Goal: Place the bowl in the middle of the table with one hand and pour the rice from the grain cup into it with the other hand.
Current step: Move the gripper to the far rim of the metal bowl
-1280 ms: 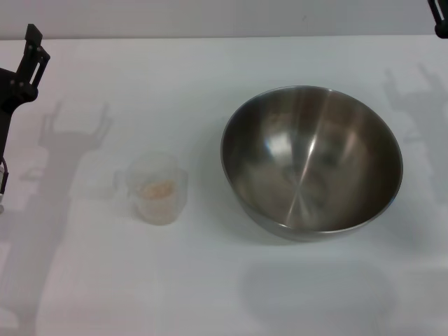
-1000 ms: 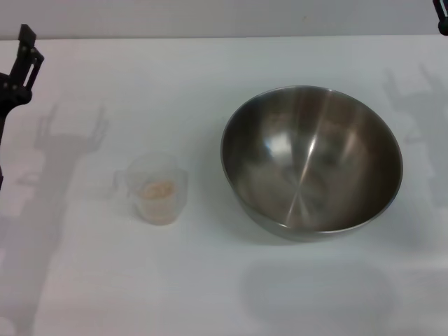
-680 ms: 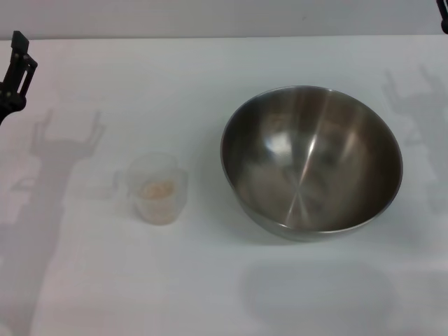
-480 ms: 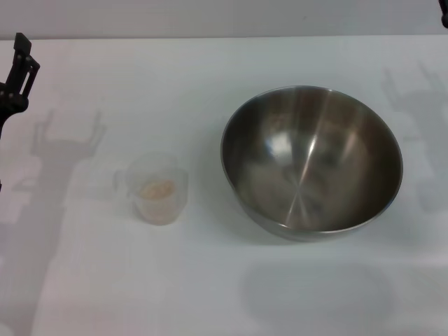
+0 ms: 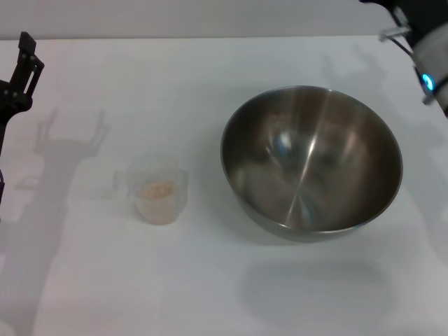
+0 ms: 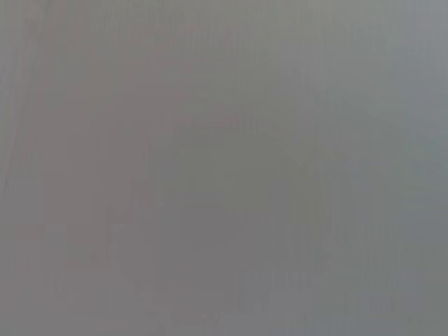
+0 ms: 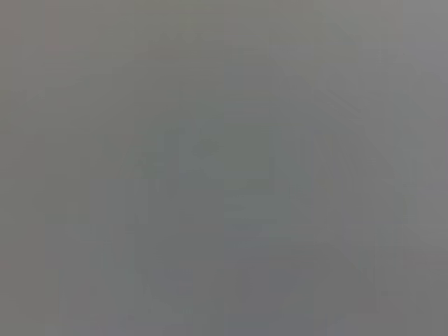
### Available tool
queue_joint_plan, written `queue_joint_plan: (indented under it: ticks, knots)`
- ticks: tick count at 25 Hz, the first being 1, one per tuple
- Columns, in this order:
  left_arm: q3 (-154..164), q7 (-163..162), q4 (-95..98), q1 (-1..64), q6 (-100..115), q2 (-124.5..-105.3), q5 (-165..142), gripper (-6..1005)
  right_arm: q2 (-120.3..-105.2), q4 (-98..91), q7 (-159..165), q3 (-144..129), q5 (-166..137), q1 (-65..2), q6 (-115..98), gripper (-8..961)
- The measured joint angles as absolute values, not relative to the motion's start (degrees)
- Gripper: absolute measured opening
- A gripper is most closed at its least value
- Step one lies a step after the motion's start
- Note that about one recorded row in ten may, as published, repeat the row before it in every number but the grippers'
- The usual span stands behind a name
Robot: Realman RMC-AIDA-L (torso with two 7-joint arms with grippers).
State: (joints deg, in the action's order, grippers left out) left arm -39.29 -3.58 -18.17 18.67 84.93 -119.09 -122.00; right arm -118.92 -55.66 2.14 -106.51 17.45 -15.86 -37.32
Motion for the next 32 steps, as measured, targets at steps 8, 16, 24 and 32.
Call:
queue_joint_plan:
  ticks: [8, 16, 24, 32]
  knots:
    - [-39.3, -3.6, -18.0, 18.5, 85.1, -119.01, -121.8, 871, -118.78, -88.9, 4.6, -103.7, 13.0, -14.0, 17.6, 623]
    - [-39.7, -3.6, -17.1, 18.8, 85.2, -118.87, -121.7, 871, -118.78, -103.6, -4.5, -91.0, 20.6, -24.7, 65.7, 598]
    - [-39.8, -3.4, -17.0, 19.5, 85.4, -118.77, -121.7, 871, -118.5, -95.7, -15.8, -73.3, 25.6, -36.6, 89.3, 573]
    - [-39.8, -3.2, -16.3, 20.5, 85.5, -118.74, -121.7, 871, -117.65, -81.9, -25.7, -68.3, 23.4, -40.9, 93.6, 548]
